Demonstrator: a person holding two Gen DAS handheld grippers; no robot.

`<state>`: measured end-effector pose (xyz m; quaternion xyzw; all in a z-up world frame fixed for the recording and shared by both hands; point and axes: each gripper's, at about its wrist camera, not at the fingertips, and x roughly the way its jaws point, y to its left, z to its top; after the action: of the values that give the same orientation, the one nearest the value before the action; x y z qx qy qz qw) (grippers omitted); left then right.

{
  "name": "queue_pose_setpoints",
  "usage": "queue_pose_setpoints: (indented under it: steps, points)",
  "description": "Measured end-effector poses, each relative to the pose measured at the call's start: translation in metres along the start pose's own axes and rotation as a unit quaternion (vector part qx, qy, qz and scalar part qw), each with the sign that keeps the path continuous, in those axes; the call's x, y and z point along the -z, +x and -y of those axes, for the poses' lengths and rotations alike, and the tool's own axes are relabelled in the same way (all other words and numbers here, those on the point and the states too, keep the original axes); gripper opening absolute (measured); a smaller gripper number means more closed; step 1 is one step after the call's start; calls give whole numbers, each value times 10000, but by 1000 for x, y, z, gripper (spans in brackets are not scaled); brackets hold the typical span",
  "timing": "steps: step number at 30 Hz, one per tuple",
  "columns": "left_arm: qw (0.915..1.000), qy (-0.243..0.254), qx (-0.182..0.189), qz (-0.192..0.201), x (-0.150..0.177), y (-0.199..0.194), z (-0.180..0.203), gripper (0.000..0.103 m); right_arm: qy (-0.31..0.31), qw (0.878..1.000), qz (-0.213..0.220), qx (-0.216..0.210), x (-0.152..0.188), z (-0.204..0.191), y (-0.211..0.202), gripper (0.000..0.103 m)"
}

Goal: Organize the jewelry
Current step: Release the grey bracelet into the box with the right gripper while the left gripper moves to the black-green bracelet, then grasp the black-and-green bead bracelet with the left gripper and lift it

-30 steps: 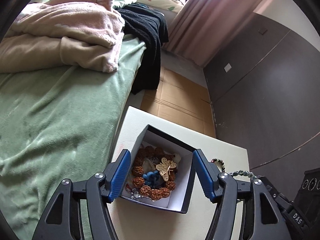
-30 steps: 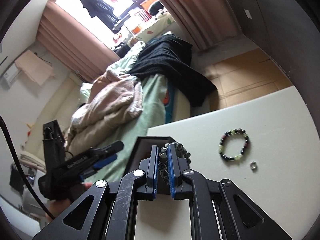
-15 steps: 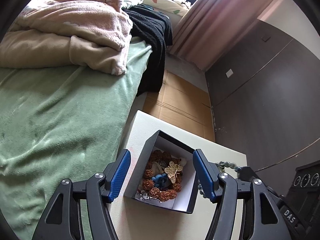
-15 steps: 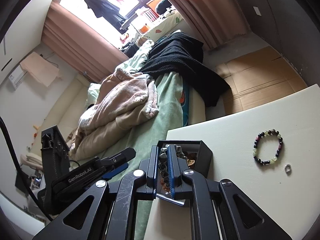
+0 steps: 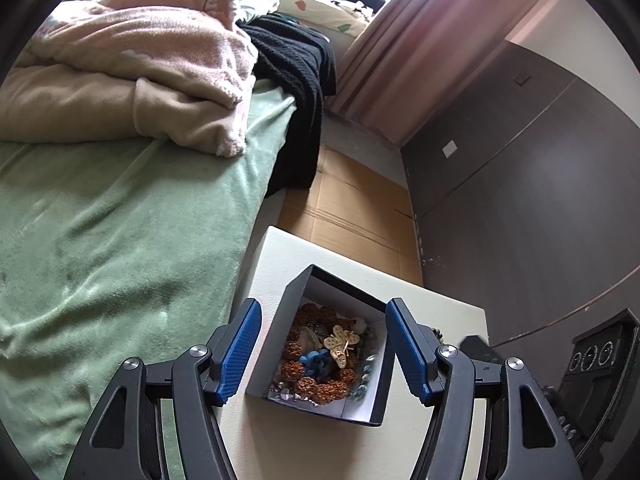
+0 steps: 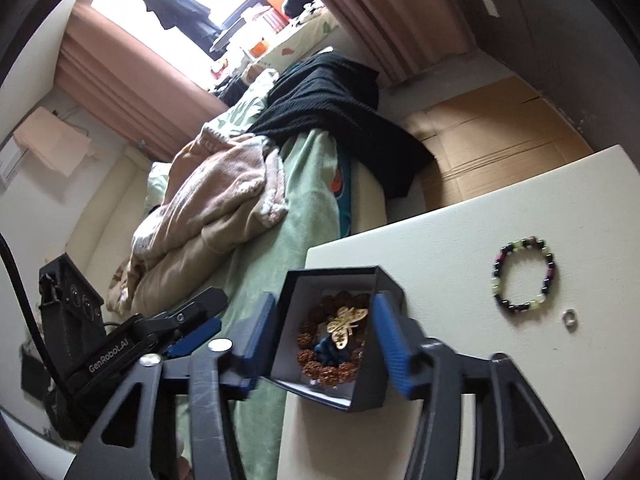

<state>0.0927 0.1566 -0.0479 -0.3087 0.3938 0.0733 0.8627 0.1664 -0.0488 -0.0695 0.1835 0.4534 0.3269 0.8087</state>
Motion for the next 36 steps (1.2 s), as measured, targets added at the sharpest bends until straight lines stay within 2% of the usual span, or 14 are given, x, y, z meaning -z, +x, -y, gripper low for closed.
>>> queue_pose_setpoints:
  steps: [4, 8, 10, 13, 20, 27, 36]
  points:
    - [9999, 108, 26, -23, 3, 3, 10, 65, 126, 9999, 68, 11, -4, 13, -17, 59]
    - [9995, 311, 43, -73, 9, 7, 25, 65, 316, 9991, 107, 244, -7, 33, -35, 60]
    - [9990, 434, 51, -89, 11, 10, 34, 65, 411, 9984, 134, 367, -9, 43, -41, 67]
    - [9984, 566, 59, -48, 15, 12, 48, 65, 605, 9967, 238, 487, -10, 60, -55, 71]
    - [9950, 986, 39, -162, 29, 27, 84, 65, 925, 9933, 235, 654, -14, 91, -75, 73]
    - [9845, 1729, 100, -289, 52, 47, 130, 65, 1271, 9878, 156, 884, -16, 120, -89, 73]
    - [9713, 2325, 90, -492, 71, 76, 171, 65, 1534, 9811, -16, 1176, -15, 153, -105, 73]
